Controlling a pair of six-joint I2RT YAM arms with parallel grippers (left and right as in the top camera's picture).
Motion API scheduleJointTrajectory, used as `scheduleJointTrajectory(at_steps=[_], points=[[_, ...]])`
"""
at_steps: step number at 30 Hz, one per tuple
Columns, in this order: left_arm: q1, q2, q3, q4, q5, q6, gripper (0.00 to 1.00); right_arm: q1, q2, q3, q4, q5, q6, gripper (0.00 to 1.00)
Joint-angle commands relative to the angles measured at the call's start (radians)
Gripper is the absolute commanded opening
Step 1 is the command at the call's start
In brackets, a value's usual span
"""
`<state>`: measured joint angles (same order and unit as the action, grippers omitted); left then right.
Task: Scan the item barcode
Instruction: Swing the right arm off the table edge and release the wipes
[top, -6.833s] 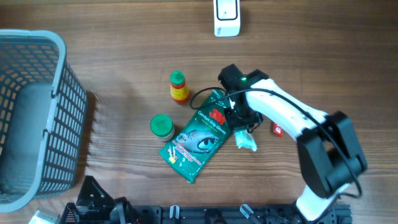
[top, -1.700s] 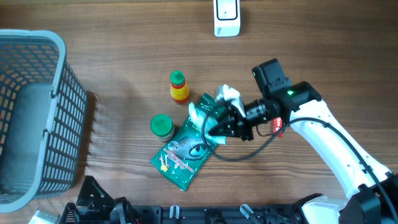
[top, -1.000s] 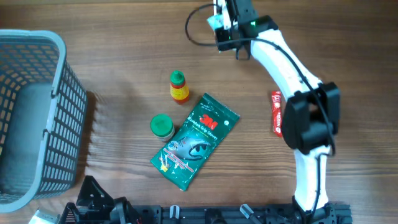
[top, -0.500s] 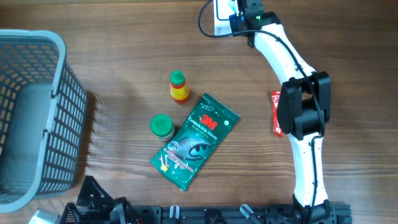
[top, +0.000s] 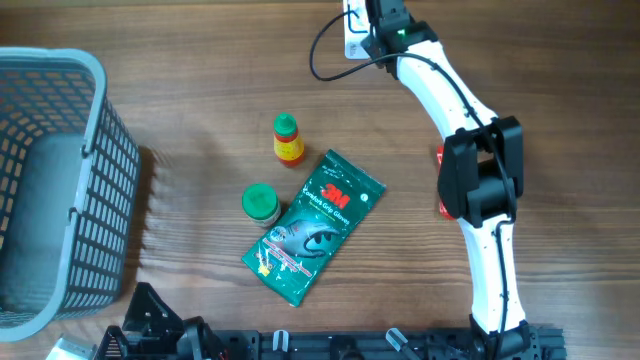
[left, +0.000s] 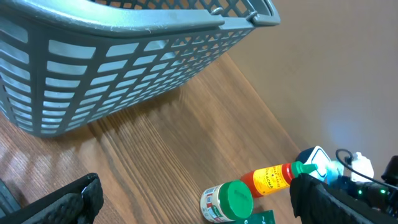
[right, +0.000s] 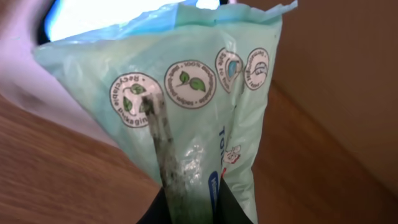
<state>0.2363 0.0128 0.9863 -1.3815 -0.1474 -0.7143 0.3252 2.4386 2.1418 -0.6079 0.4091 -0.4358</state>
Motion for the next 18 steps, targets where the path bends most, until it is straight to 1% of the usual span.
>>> scheduleJointTrajectory(at_steps=[1,2,4,5,7,9,12,14,15,17,18], points=[[-0.004,-0.008,0.0,0.004,0.002,-0.001,1.0,-0.025,-0.024,0.027,-0.098,0.207,0.222,0.04],[-0.003,-0.008,0.0,0.004,0.002,-0.001,1.0,-0.033,-0.044,0.027,-0.167,0.268,0.344,0.04],[-0.003,-0.008,0.0,0.004,0.002,-0.001,1.0,-0.075,-0.064,0.027,-0.285,0.278,0.537,0.04],[-0.003,-0.008,0.0,0.004,0.002,-0.001,1.0,-0.156,-0.065,0.027,-0.391,0.268,0.683,0.04],[-0.003,-0.008,0.0,0.004,0.002,-0.001,1.0,-0.253,-0.065,0.015,-0.457,0.234,0.758,0.04],[-0.003,-0.008,0.0,0.004,0.002,-0.001,1.0,-0.397,-0.062,0.01,-0.482,0.193,0.758,0.04],[-0.003,-0.008,0.0,0.004,0.002,-0.001,1.0,-0.582,-0.062,0.01,-0.473,0.188,0.745,0.04],[-0.003,-0.008,0.0,0.004,0.002,-0.001,1.0,-0.705,-0.058,0.01,-0.429,0.171,0.696,0.04],[-0.003,-0.008,0.0,0.004,0.002,-0.001,1.0,-0.781,-0.058,0.01,-0.409,0.113,0.642,0.04],[-0.004,-0.008,0.0,0.004,0.002,-0.001,1.0,-0.871,-0.058,0.01,-0.402,0.063,0.62,0.04],[-0.003,-0.008,0.0,0.004,0.002,-0.001,1.0,-0.919,-0.058,0.01,-0.402,0.008,0.622,0.1]])
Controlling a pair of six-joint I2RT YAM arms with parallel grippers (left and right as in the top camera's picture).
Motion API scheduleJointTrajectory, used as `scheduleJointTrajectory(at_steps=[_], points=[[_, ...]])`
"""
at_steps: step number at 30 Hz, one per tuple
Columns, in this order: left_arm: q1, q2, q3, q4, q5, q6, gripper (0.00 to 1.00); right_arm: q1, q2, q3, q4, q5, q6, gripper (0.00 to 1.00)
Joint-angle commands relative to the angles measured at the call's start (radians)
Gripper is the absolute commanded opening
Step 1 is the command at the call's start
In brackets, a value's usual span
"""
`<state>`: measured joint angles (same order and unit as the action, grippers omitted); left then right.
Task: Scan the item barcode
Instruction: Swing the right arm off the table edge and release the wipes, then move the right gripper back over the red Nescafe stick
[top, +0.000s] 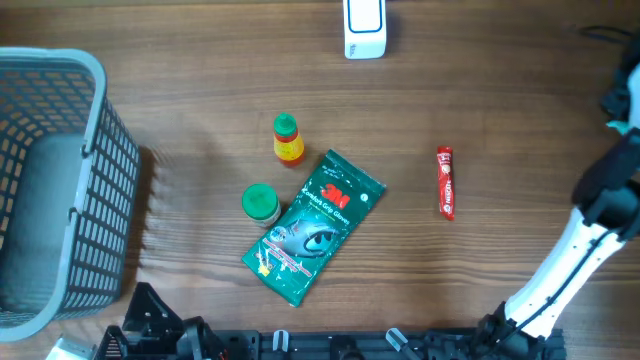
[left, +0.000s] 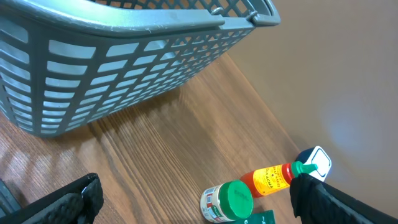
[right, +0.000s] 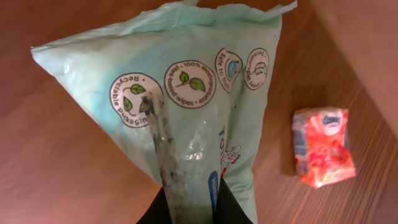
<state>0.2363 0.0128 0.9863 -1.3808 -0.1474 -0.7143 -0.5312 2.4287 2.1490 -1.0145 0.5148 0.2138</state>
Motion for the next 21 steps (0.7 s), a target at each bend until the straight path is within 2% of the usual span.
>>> scheduleJointTrajectory(at_steps=[1,2,3,4,5,9,14,16,19,21], points=[[-0.003,-0.008,0.0,0.003,0.002,-0.001,1.0,-0.104,-0.048,0.003,0.004,-0.179,-0.027,0.2],[-0.003,-0.008,0.0,0.003,0.002,-0.001,1.0,-0.132,-0.048,0.003,-0.003,-0.23,-0.027,0.25],[-0.003,-0.008,0.0,0.003,0.002,-0.001,1.0,-0.15,-0.048,0.003,-0.018,-0.236,-0.022,0.41],[-0.003,-0.008,0.0,0.003,0.002,-0.001,1.0,-0.177,-0.051,0.003,-0.051,-0.22,0.017,0.83],[-0.003,-0.008,0.0,0.003,0.002,-0.001,1.0,-0.199,-0.058,0.003,-0.088,-0.201,0.064,0.98],[-0.003,-0.008,0.0,0.003,0.002,-0.001,1.0,-0.24,-0.16,0.003,-0.165,-0.25,0.187,1.0],[-0.003,-0.008,0.0,0.003,0.002,-0.001,1.0,-0.192,-0.468,0.003,-0.177,-0.702,0.186,1.0],[-0.003,-0.008,0.0,0.003,0.002,-0.001,1.0,-0.117,-0.579,0.003,-0.243,-0.884,0.18,1.0],[-0.003,-0.008,0.0,0.003,0.002,-0.001,1.0,0.048,-0.679,0.003,-0.4,-1.011,0.161,1.0],[-0.003,-0.008,0.0,0.003,0.002,-0.001,1.0,0.168,-0.707,0.003,-0.473,-1.079,0.09,1.0]])
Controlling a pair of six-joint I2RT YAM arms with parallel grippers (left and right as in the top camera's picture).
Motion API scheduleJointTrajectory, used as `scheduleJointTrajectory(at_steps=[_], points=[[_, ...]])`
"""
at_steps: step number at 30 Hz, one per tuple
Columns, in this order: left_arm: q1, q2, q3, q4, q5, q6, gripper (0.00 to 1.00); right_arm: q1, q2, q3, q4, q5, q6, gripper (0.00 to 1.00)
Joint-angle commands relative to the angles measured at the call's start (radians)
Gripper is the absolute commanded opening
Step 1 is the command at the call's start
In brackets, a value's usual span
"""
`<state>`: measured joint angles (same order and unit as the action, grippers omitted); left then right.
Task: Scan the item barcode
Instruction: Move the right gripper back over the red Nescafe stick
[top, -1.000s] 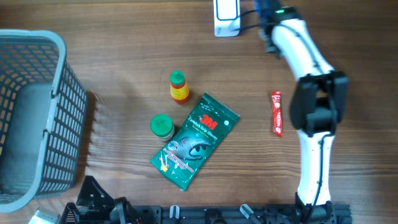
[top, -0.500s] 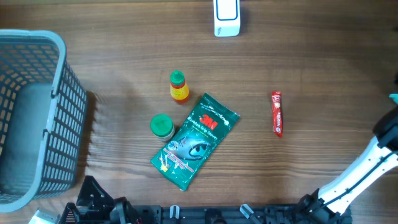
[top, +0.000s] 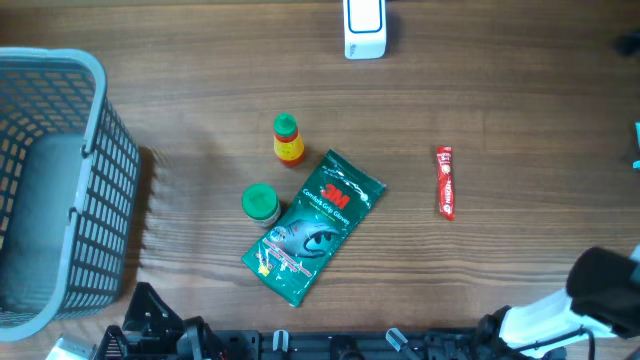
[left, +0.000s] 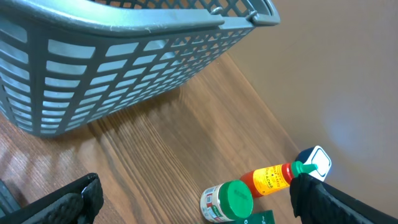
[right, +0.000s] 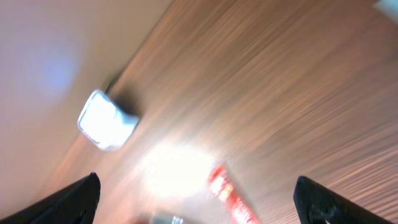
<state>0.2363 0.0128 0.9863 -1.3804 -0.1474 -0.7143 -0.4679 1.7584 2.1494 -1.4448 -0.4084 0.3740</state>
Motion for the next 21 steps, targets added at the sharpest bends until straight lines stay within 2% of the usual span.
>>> scheduleJointTrajectory(at_steps=[1,2,8,15,21], points=[[-0.003,-0.008,0.0,0.003,0.002,-0.001,1.0,0.188,-0.04,0.003,-0.116,-0.14,-0.167,1.0],[-0.003,-0.008,0.0,0.003,0.002,-0.001,1.0,0.265,-0.04,0.001,-0.164,-0.079,-0.191,1.0],[-0.003,-0.008,0.0,0.003,0.002,-0.001,1.0,0.552,-0.042,-0.011,-0.164,0.094,-0.191,0.99],[-0.003,-0.008,0.0,0.003,0.002,-0.001,1.0,0.569,-0.088,-0.019,-0.164,0.094,-0.217,1.0],[-0.003,-0.008,0.0,0.003,0.002,-0.001,1.0,0.569,-0.349,-0.091,-0.164,0.161,-0.218,1.0]])
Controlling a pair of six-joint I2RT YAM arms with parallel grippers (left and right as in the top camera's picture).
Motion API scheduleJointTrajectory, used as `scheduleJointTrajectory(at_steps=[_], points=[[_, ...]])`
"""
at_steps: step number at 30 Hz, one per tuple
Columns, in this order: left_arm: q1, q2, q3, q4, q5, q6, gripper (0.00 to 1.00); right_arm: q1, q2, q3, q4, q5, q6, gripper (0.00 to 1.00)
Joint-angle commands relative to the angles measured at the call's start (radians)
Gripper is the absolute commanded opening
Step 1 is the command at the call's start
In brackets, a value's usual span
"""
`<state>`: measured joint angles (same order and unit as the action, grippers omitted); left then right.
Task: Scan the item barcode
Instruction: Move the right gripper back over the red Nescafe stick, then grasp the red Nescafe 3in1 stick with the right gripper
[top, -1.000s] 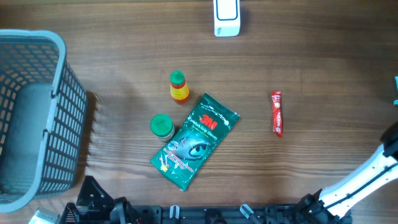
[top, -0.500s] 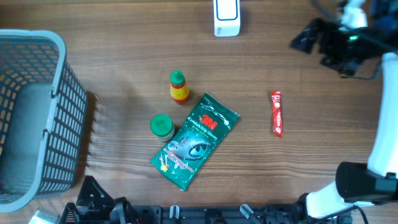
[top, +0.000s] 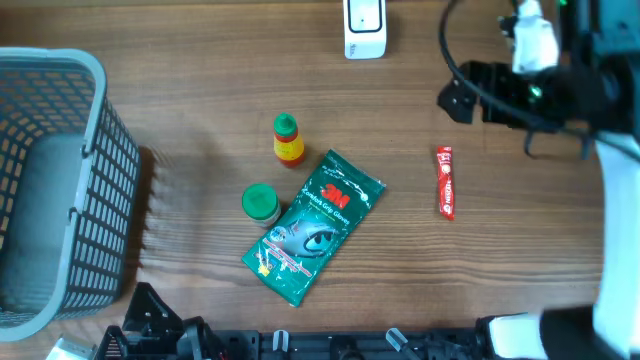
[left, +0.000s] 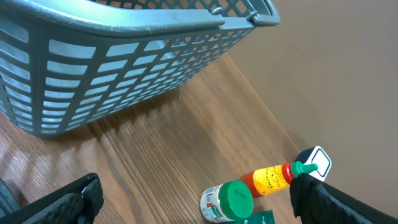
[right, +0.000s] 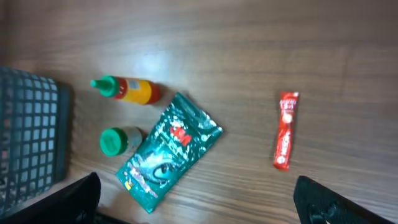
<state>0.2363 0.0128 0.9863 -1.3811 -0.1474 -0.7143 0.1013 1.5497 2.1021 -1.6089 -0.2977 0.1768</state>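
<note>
The white barcode scanner (top: 362, 25) stands at the table's far edge. On the table lie a red stick packet (top: 445, 182), a green 3M pouch (top: 313, 225), a green-lidded jar (top: 260, 203) and an orange sauce bottle (top: 287, 138). My right arm (top: 530, 85) hangs high over the far right, right of the scanner. In its wrist view the right gripper (right: 199, 202) is open and empty, looking down on the red packet (right: 285, 130) and the pouch (right: 168, 152). My left gripper (left: 196, 205) is open and empty, low near the jar (left: 227, 200) and bottle (left: 273, 177).
A large grey slatted basket (top: 60, 60) fills the left side of the table, also in the left wrist view as the basket (left: 155, 25). A black cable runs from my right arm near the scanner. Bare wood lies between the pouch and the red packet.
My right arm was almost out of the overhead view at the lower right; now it hangs over the far right of the table. Its gripper is still open and empty. The left arm is unmoved.
My right gripper was shut on a pale green wipes packet held at the scanner. Then it held that packet past the table's right edge, above a small red-and-white pack. Then it was open without the packet, and now it is back over the table, empty.
</note>
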Motion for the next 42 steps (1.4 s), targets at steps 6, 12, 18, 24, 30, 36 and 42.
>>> scheduleJointTrajectory(at_steps=[6,12,18,24,30,36,42], points=[[-0.003,-0.008,0.0,0.004,0.002,-0.001,1.0,0.0,-0.456,-0.4,0.012,0.058,-0.021,1.0],[-0.003,-0.008,0.0,0.004,0.002,-0.001,1.0,0.0,-0.533,-0.926,0.323,-0.067,0.067,1.0],[-0.003,-0.008,0.0,0.004,0.002,-0.001,1.0,0.0,-0.317,-1.173,0.659,-0.047,0.063,1.0],[-0.004,-0.008,0.0,0.004,0.001,-0.001,1.0,0.0,-0.05,-1.173,0.93,0.275,0.115,0.87],[-0.004,-0.008,0.0,0.004,0.002,-0.001,1.0,0.0,0.172,-1.173,0.932,0.356,0.114,0.6],[-0.003,-0.008,0.0,0.004,0.001,-0.001,1.0,0.0,0.184,-1.173,0.935,0.408,0.137,0.25],[-0.003,-0.008,0.0,0.004,0.002,-0.001,1.0,0.0,0.184,-1.168,0.936,0.265,0.1,0.04]])
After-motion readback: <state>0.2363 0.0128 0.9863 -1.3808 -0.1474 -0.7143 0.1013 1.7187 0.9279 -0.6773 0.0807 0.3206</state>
